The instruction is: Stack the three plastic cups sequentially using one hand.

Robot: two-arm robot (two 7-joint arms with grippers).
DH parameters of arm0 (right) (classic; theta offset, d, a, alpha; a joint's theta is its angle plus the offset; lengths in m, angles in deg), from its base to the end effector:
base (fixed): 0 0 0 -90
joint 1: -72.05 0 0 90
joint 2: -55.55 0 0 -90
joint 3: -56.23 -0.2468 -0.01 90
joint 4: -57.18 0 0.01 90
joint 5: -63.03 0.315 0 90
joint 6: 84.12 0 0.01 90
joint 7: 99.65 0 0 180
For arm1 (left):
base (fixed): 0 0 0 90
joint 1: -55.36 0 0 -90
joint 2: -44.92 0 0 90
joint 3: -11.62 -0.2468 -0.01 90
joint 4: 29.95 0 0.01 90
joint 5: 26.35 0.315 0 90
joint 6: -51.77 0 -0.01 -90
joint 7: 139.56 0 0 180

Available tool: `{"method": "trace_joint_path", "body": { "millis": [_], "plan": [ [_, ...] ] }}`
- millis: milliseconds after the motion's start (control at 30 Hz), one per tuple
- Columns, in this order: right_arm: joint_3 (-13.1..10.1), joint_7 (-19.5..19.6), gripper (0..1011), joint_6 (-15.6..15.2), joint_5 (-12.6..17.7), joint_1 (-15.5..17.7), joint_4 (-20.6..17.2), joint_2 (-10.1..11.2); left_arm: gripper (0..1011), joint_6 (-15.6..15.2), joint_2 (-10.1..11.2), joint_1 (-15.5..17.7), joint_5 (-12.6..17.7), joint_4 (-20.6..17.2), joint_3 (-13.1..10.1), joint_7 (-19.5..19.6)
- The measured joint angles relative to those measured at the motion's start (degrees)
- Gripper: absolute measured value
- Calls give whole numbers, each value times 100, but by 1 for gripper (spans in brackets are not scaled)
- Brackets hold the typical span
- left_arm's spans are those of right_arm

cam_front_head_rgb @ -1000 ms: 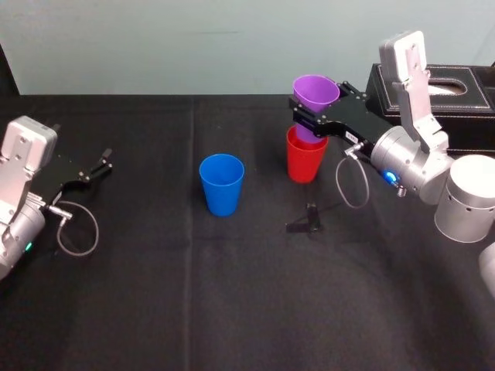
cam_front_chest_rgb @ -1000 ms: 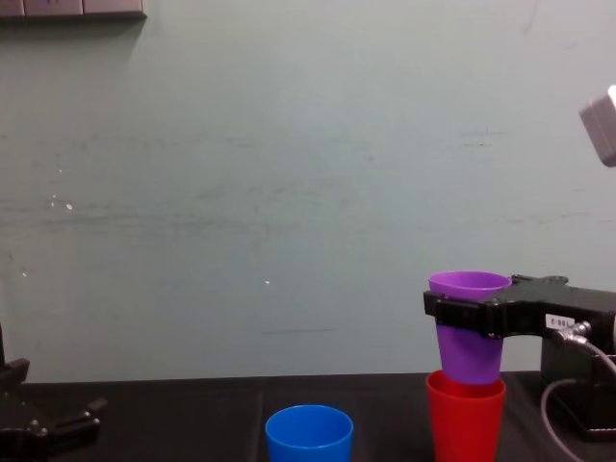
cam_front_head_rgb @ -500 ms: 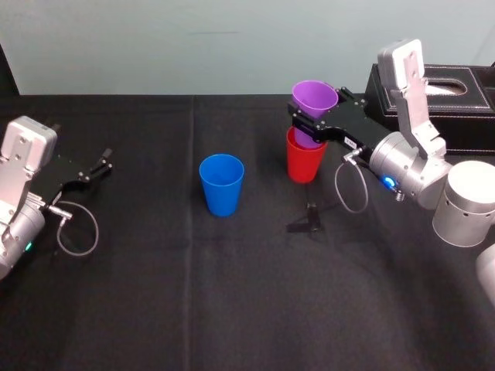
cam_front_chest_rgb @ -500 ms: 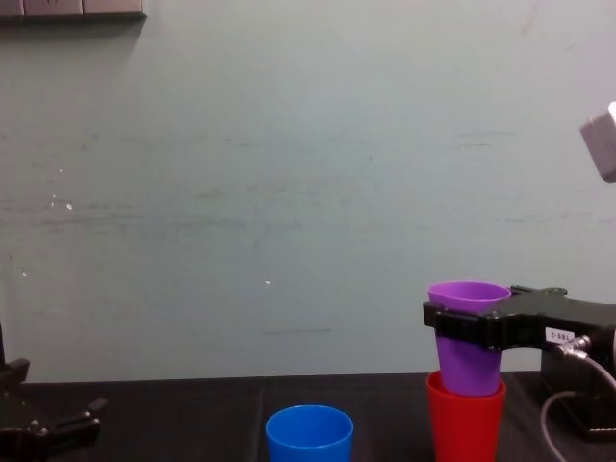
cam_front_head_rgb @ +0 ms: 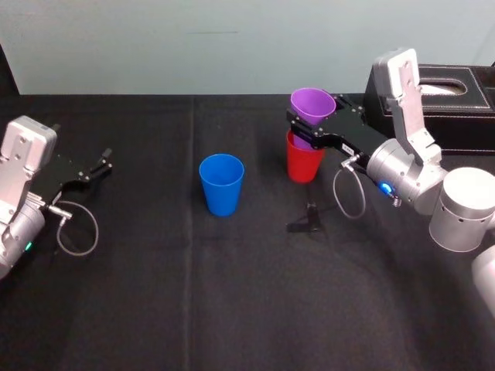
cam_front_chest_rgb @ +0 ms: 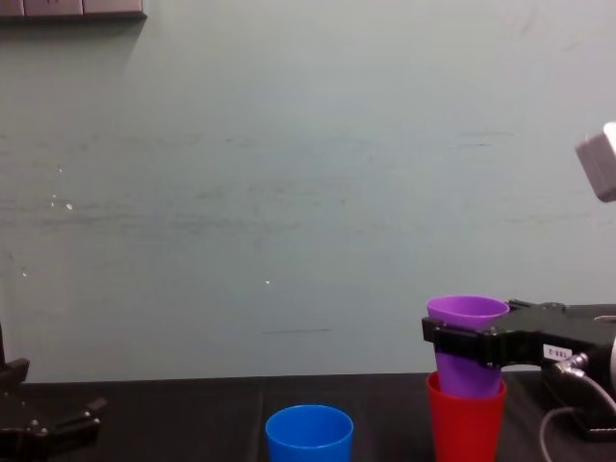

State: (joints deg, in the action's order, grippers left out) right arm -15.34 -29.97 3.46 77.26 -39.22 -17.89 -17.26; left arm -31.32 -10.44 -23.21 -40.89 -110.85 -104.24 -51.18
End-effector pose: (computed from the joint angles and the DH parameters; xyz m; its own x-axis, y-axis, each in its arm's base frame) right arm 0.4130 -0.0035 -0.2206 0.5374 -0.8347 0.1203 0.8433 0.5331 -0.0688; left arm 0.3569 0.0565 -0.2686 0.2923 0.8803 0.3738 -0.9552 0.2874 0.0702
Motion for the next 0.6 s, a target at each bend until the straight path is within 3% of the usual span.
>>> {"method": "trace_joint_path", "body": {
  "millis": [600],
  "plan": [
    [21,5,744,252,-128,13,332,-144,1005,0,0,0,0,0,0,0]
  ]
}}
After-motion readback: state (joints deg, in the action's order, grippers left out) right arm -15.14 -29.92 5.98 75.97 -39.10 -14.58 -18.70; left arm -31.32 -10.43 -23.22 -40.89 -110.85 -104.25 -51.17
